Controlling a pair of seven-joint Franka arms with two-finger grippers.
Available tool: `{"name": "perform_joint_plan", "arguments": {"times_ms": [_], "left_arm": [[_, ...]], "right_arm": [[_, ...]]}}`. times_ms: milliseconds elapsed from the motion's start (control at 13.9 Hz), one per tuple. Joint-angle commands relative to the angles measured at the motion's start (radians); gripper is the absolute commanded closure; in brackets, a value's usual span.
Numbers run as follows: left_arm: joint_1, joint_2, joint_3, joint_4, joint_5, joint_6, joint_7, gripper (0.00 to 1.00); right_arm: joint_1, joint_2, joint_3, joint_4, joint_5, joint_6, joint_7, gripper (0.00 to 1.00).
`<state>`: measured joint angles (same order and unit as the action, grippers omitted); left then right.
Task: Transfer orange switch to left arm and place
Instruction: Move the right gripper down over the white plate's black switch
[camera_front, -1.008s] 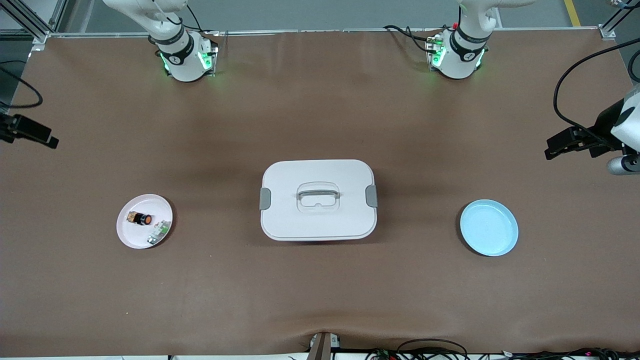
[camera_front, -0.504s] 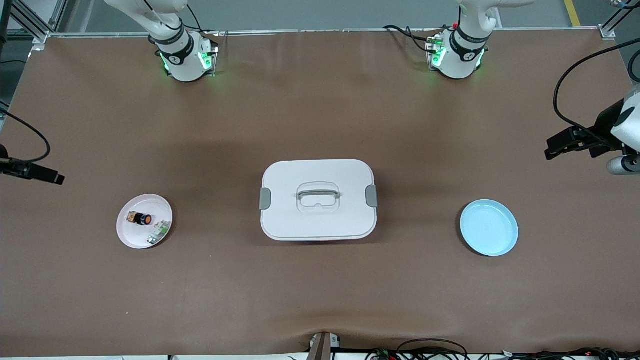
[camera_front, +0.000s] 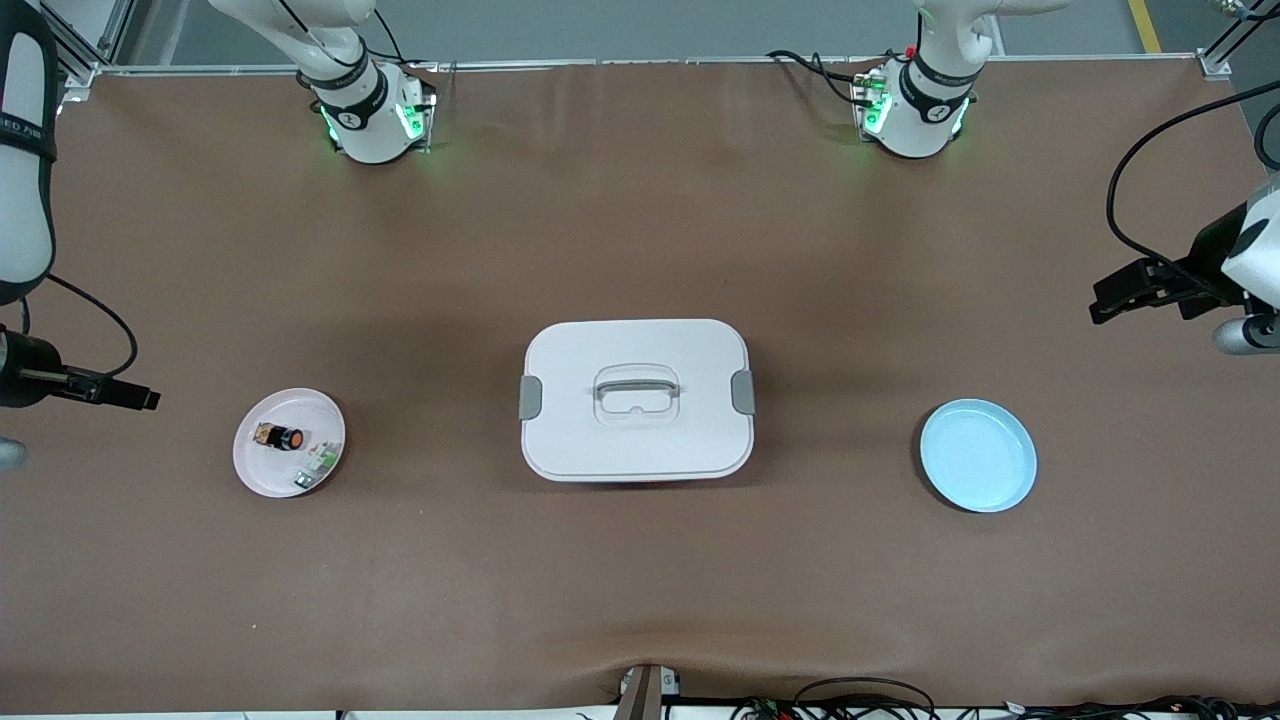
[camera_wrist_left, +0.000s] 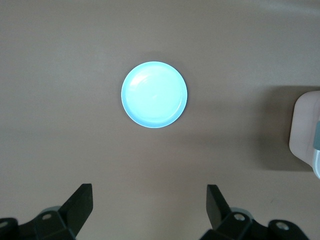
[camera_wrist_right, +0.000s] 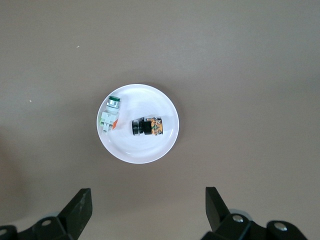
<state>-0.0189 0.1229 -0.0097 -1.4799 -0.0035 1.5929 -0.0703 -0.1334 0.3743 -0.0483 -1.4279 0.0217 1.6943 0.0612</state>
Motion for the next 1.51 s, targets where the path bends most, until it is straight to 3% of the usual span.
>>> {"name": "perform_joint_plan", "arguments": {"times_ms": [0, 216, 864, 1440], "left_arm": [[0.005, 0.009, 0.0, 0.017, 0.005, 0.004, 0.001, 0.0], [0.014, 0.009, 0.0, 0.017, 0.003, 0.004, 0.001, 0.0], [0.016, 0.017, 0.0, 0.017, 0.003, 0.01, 0.001, 0.0], [0.03, 0.018, 0.0, 0.017, 0.003, 0.012, 0.001, 0.0]], "right_arm": [[-0.02, 0.008, 0.015, 0.003, 0.015, -0.012, 0.011, 0.0], [-0.005, 0.015, 0.016, -0.044, 0.023, 0.011, 0.011, 0.0], [-0.005, 0.02, 0.018, -0.38, 0.101, 0.45, 0.009, 0.0], [0.014, 0.106, 0.018, -0.408, 0.1, 0.55, -0.009, 0.0]]}}
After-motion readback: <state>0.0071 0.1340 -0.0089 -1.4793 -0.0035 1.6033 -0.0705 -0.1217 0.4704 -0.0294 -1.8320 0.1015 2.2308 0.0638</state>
